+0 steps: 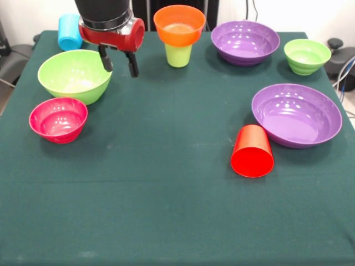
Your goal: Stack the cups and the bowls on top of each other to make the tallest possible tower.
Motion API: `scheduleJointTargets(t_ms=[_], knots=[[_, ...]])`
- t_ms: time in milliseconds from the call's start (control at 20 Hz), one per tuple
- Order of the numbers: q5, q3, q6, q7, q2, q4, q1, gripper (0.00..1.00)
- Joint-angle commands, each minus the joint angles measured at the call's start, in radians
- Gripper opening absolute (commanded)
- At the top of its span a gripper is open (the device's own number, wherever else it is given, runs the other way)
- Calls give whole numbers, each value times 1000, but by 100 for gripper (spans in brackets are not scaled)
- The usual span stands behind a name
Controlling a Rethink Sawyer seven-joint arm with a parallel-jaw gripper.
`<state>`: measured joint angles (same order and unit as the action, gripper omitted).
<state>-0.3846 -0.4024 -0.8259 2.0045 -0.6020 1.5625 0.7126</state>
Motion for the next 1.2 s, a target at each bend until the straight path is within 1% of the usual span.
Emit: scheduleJointTargets(t_ms=[50,200,400,550,650,750,900,1000,1200], knots=[[-98,-57,-71,-269,37,-70,1,100],[-101,-60,-71,-283,46,-83,6,100],[-99,-57,-85,-285,22,-70,9,100],[-87,-47,-107,-271,-23,-21,15,100],[-74,-43,-123,-264,-69,27,20,100],[-70,-38,-136,-256,-91,52,23,100],[-78,-44,-128,-261,-79,63,32,100],[-89,-43,-101,-258,-79,87,40,100],[-106,-42,-71,-244,-31,60,34,100]])
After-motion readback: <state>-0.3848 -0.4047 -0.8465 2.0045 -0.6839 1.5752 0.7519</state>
